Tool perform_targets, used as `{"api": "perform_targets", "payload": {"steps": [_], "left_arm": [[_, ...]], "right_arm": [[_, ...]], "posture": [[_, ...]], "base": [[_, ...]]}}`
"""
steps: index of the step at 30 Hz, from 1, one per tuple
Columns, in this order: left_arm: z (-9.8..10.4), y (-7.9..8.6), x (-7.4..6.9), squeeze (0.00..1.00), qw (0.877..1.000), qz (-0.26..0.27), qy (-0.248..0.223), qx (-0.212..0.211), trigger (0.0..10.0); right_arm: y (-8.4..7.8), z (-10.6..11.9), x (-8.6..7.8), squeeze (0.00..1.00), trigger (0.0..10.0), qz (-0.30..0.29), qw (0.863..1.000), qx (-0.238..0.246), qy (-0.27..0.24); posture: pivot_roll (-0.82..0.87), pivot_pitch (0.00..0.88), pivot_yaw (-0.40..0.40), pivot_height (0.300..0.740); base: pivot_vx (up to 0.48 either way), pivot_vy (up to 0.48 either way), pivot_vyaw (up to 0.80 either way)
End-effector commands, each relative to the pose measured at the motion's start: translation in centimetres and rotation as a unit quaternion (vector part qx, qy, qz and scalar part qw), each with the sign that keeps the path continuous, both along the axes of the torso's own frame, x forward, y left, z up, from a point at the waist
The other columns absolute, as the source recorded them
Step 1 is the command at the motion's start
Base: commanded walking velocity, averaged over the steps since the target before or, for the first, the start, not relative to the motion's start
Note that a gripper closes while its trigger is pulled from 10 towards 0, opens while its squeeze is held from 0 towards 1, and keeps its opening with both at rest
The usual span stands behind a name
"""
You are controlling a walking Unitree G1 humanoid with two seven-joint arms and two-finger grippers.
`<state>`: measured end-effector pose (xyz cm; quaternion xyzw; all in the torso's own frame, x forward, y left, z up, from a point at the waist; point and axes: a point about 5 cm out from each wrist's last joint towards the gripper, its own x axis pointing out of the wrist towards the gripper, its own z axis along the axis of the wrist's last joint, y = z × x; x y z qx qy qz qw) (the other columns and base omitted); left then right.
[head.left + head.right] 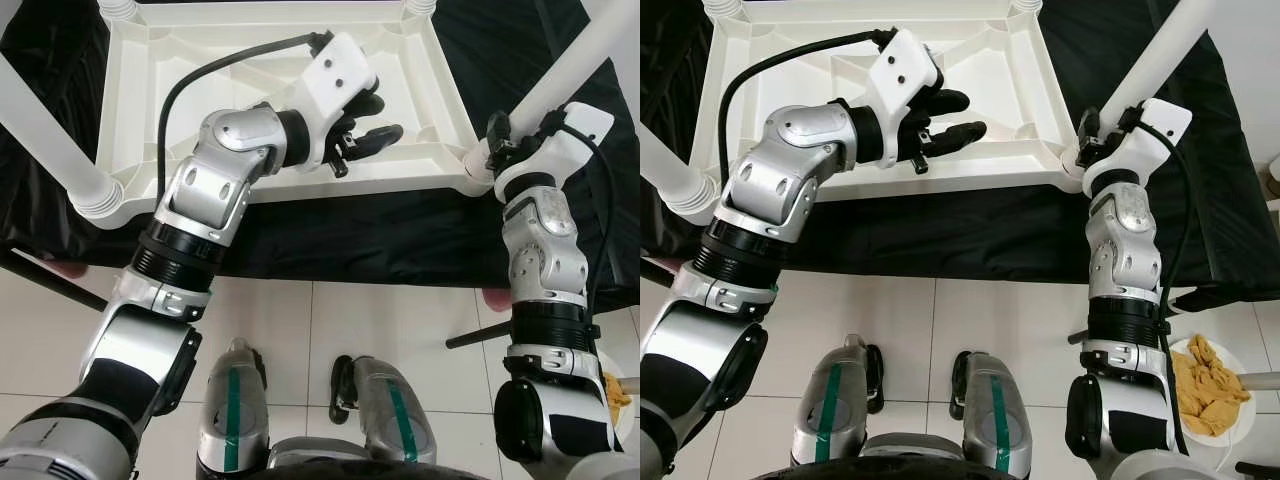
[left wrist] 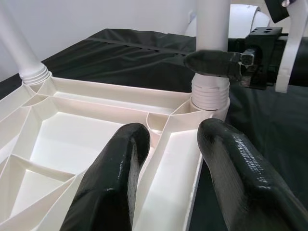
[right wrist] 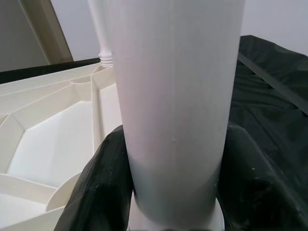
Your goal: Building children table
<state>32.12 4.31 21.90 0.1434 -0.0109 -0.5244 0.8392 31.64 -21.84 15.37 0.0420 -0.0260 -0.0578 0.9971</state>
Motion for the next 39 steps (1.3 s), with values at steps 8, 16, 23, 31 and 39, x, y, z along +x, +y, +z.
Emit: {"api": "perform_targets", "payload": {"steps": [8,16,23,31,39], "left_arm": [[1.7,0.5,0.5,0.0,0.998,0.05,-0.033,-0.012,10.0],[2.3,1.0,0.7,0.0,0.997,0.058,-0.042,-0.015,10.0],[2.5,1.1,0.7,0.0,0.997,0.058,-0.043,-0.015,10.0],[2.8,1.1,0.7,0.0,0.997,0.057,-0.047,-0.014,10.0],[2.9,1.1,0.7,0.0,0.997,0.056,-0.05,-0.013,10.0]], "right_arm": [[0.8,-3.7,-1.1,0.0,10.0,0.038,0.998,-0.013,0.057],[1.4,-4.7,-2.0,0.0,10.0,0.065,0.996,-0.033,0.045],[1.7,-4.7,-2.0,0.0,10.0,0.075,0.996,-0.034,0.033],[0.9,-5.2,-1.6,0.0,10.0,0.057,0.997,0.005,0.053],[0.5,-5.9,-1.6,0.0,10.0,0.046,0.997,0.011,0.067]], "posture": [[0.03,0.11,-0.05,0.74],[0.04,0.118,-0.05,0.74],[0.04,0.118,-0.046,0.74],[0.04,0.114,-0.042,0.74],[0.04,0.116,-0.042,0.74]], "base": [[0.0,0.0,0.0],[0.0,0.0,0.0],[0.0,0.0,0.0],[0.0,0.0,0.0],[0.0,0.0,0.0]]}}
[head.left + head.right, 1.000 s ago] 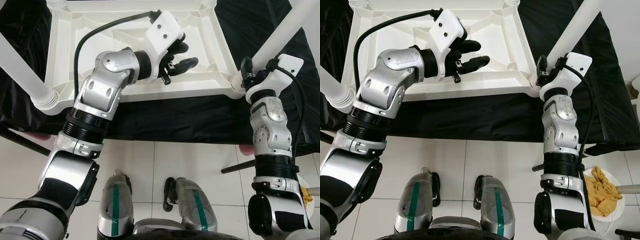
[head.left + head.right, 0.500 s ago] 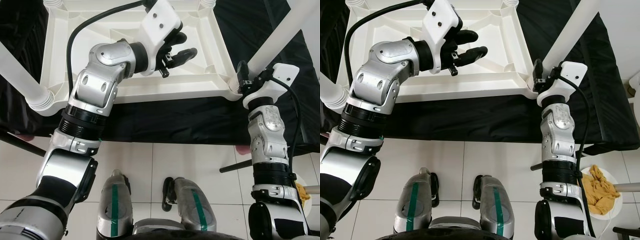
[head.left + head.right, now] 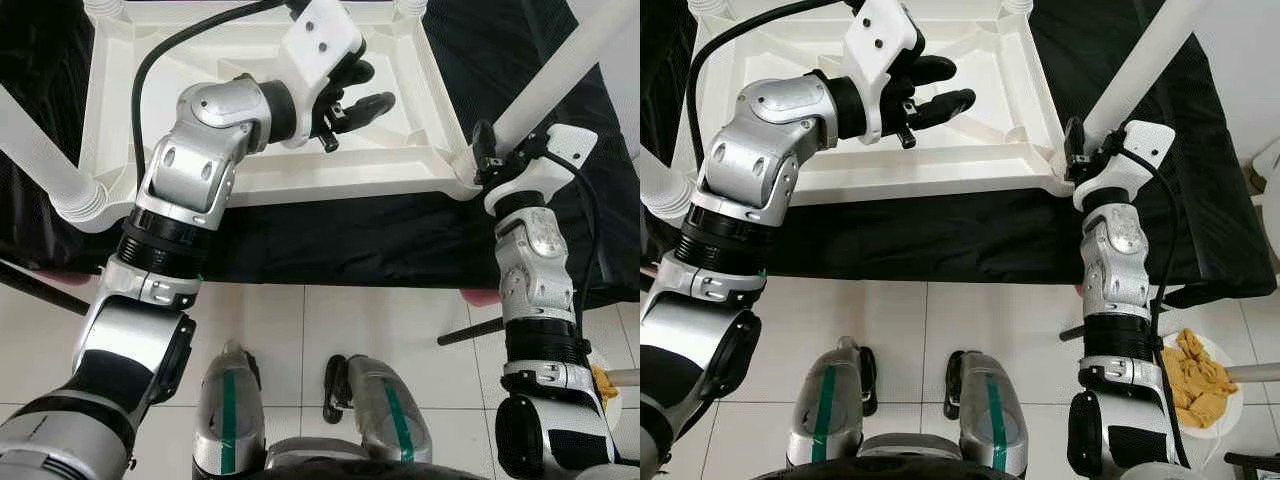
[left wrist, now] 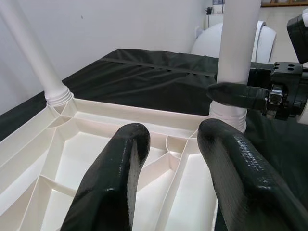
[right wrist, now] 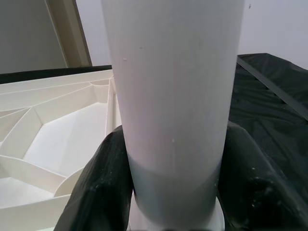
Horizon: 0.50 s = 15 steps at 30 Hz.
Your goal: Building children table
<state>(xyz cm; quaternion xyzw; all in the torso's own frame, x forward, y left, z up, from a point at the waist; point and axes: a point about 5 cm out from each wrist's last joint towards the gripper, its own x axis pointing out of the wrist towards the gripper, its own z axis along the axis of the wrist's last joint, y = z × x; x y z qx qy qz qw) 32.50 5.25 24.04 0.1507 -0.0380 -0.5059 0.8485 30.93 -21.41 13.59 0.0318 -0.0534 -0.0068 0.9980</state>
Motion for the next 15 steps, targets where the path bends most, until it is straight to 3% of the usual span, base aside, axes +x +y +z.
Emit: {"api": "perform_targets", "payload": {"steps": [1,15], "left_arm": [[0.79,0.16,0.27,0.0,0.999,0.039,-0.021,-0.004,10.0],[0.92,0.19,0.18,0.0,0.999,0.038,-0.022,-0.003,10.0]], "right_arm": [[0.06,-4.16,-0.94,0.0,10.0,-0.004,0.995,0.019,0.097],[0.23,-4.37,-1.01,0.0,10.0,-0.022,0.995,0.025,0.095]], "posture": [[0.05,0.116,-0.041,0.74],[0.05,0.118,-0.04,0.74]], "base": [[0.0,0.0,0.0],[0.0,0.0,0.0]]}}
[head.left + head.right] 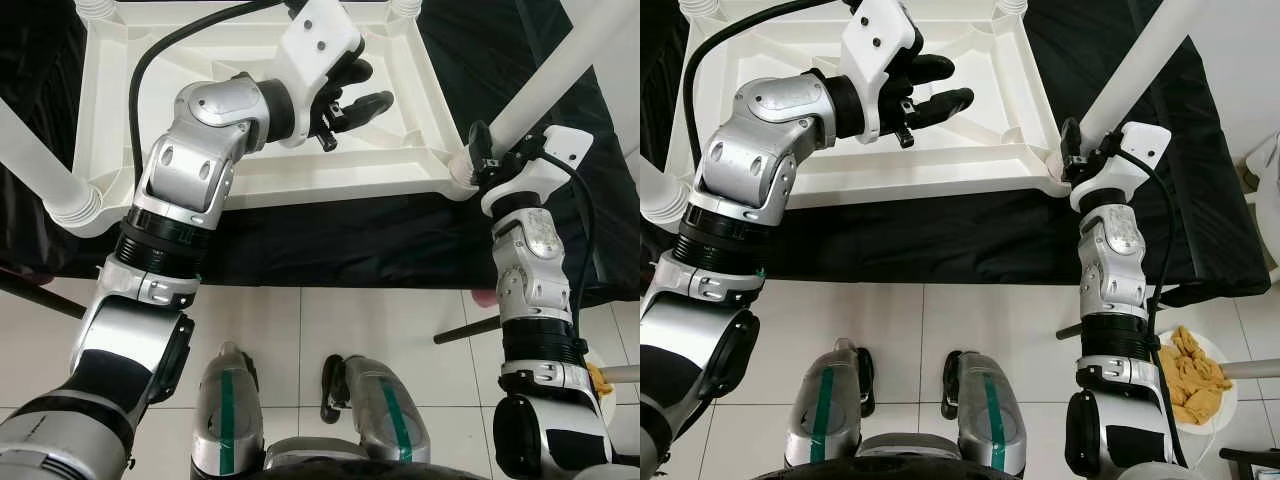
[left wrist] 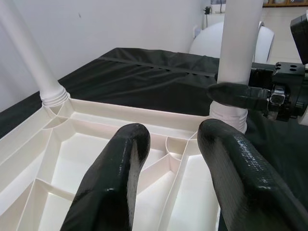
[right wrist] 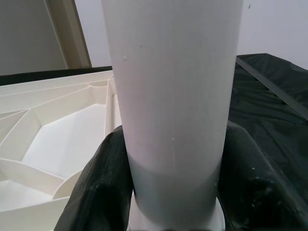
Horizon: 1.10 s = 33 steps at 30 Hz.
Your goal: Building children table
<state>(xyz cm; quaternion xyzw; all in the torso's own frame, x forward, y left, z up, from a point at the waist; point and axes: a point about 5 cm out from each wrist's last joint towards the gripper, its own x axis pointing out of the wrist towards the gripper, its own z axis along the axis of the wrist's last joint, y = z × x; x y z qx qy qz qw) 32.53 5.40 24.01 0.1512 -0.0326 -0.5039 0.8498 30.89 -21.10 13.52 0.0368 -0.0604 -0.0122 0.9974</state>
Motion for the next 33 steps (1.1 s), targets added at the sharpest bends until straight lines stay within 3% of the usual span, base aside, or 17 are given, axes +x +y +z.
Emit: {"api": "perform_targets", "payload": {"steps": [1,17,33], "left_arm": [[1.0,0.0,0.1,0.0,0.999,0.035,-0.026,-0.006,10.0],[1.0,0.0,0.1,0.0,0.999,0.033,-0.027,-0.006,10.0],[1.0,-0.2,0.1,0.0,0.999,0.033,-0.027,-0.007,10.0]], "right_arm": [[-0.1,-4.3,-1.0,0.0,10.0,-0.023,0.995,0.02,0.099],[0.0,-4.2,-0.9,0.0,10.0,-0.089,0.992,0.026,0.084],[0.5,-3.3,0.3,0.0,10.0,-0.177,0.982,0.031,0.064]], "posture": [[0.05,0.117,-0.04,0.74],[0.05,0.115,-0.039,0.74],[0.06,0.114,-0.045,0.74]], "base": [[0.0,0.0,0.0],[0.0,0.0,0.0],[0.0,0.0,0.0]]}}
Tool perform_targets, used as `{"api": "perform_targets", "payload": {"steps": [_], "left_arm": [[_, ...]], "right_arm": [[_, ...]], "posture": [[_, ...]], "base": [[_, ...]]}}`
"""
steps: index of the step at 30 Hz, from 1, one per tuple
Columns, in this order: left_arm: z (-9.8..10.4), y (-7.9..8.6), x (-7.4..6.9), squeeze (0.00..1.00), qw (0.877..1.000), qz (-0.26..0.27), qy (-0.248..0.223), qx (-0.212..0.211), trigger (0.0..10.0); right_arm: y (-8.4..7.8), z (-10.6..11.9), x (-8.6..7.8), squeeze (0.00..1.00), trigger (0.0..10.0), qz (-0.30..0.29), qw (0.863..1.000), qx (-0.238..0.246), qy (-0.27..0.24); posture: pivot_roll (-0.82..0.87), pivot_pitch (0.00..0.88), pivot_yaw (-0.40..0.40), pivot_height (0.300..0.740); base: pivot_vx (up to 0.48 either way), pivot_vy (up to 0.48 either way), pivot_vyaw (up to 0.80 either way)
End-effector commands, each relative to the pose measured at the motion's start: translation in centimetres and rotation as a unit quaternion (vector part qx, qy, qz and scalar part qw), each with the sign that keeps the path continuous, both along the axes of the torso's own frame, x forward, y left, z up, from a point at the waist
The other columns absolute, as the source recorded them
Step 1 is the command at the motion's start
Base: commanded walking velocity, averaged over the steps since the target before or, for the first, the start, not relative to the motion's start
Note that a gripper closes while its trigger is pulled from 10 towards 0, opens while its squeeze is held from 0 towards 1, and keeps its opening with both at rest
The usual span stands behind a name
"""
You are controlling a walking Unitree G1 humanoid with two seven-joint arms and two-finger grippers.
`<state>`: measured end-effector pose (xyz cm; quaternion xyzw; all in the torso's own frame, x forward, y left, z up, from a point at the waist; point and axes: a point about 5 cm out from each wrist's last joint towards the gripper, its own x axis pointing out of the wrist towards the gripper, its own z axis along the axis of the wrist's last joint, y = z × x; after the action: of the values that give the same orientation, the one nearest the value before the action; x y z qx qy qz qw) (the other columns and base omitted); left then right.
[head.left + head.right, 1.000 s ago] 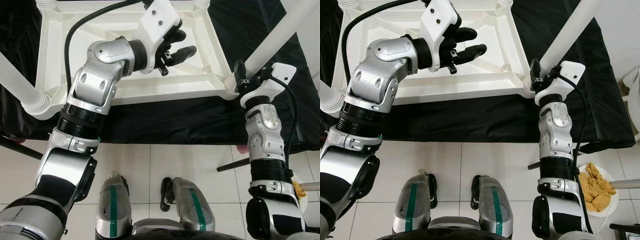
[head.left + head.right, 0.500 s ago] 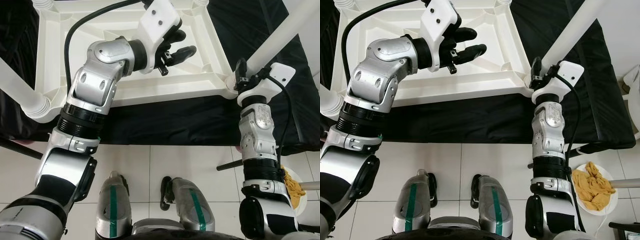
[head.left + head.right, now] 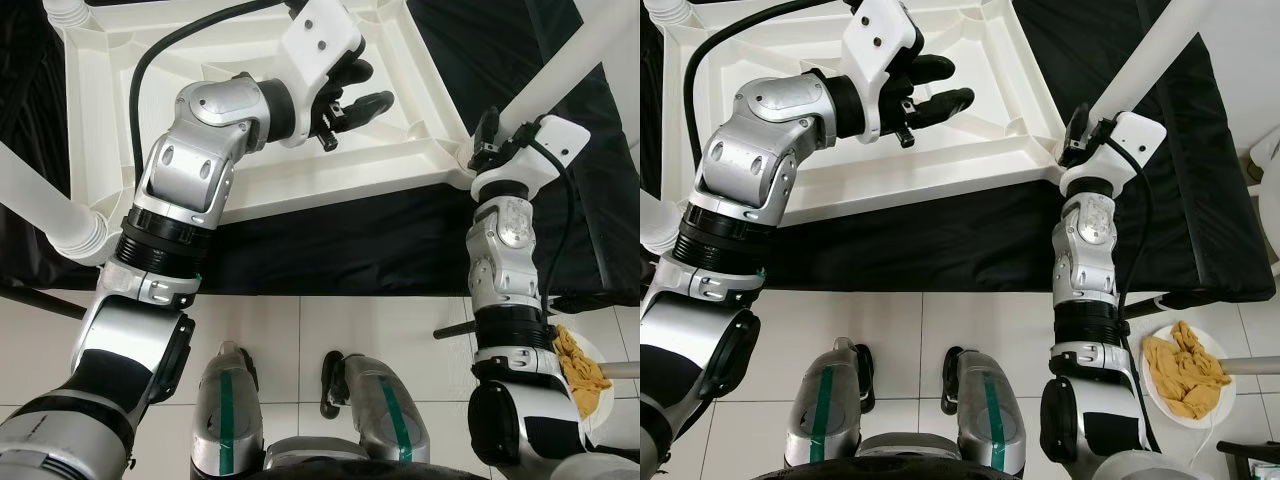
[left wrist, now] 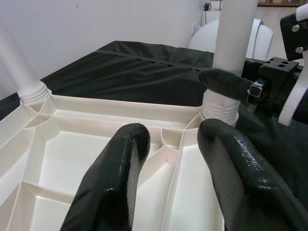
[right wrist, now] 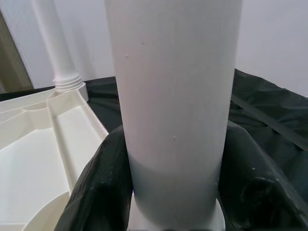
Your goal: Building children table
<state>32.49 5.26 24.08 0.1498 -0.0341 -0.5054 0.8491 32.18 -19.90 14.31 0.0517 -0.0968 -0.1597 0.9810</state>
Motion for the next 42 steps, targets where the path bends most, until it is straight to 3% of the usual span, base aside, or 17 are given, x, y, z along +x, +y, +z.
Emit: {"api": "perform_targets", "payload": {"steps": [1,7,11,17,31,32,33,34,42], "left_arm": [[0.9,-0.1,0.1,0.0,0.999,0.035,-0.027,-0.005,10.0],[0.9,-0.1,0.1,0.0,0.999,0.034,-0.027,-0.005,10.0],[0.9,-0.1,0.1,0.0,0.999,0.034,-0.027,-0.004,10.0],[0.9,-0.2,0.0,0.0,0.999,0.034,-0.027,-0.005,10.0],[0.9,-0.2,-0.1,0.0,0.999,0.034,-0.027,-0.005,10.0],[0.9,-0.2,-0.1,0.0,0.999,0.033,-0.027,-0.005,10.0],[0.9,-0.2,-0.1,0.0,0.999,0.033,-0.027,-0.005,10.0],[0.9,-0.2,-0.1,0.0,0.999,0.032,-0.028,-0.005,10.0],[0.8,-0.4,-0.2,0.0,0.999,0.028,-0.027,-0.005,10.0]], "right_arm": [[-0.8,-4.0,-0.8,0.0,10.0,-0.042,0.994,0.024,0.093],[-1.0,-3.4,-0.4,0.0,10.0,-0.084,0.993,0.032,0.082],[-1.7,-2.5,0.0,0.0,10.0,-0.147,0.986,0.046,0.07],[-2.3,-2.2,0.2,0.0,10.0,-0.189,0.978,0.049,0.065],[-1.8,-1.9,0.6,0.0,10.0,-0.182,0.981,0.047,0.055],[-1.7,-1.8,0.6,0.92,10.0,-0.178,0.982,0.048,0.051],[-1.7,-1.8,0.6,0.92,10.0,-0.178,0.982,0.048,0.051],[-1.6,-1.8,0.7,1.0,10.0,-0.174,0.982,0.049,0.046],[-1.4,-1.7,0.7,1.0,10.0,-0.161,0.985,0.047,0.036]], "posture": [[0.06,0.114,-0.046,0.74],[0.06,0.115,-0.048,0.74],[0.06,0.113,-0.048,0.74],[0.07,0.11,-0.051,0.74],[0.07,0.103,-0.054,0.74],[0.07,0.099,-0.053,0.74],[0.07,0.099,-0.053,0.74],[0.07,0.099,-0.053,0.74],[0.07,0.087,-0.052,0.74]], "base": [[0.0,0.0,0.0],[0.0,0.0,0.0],[0.0,0.0,0.0],[0.0,0.0,0.0],[0.0,0.0,0.0],[0.0,0.0,0.0],[0.0,0.0,0.0],[0.0,0.0,0.0],[0.0,0.0,0.0]]}}
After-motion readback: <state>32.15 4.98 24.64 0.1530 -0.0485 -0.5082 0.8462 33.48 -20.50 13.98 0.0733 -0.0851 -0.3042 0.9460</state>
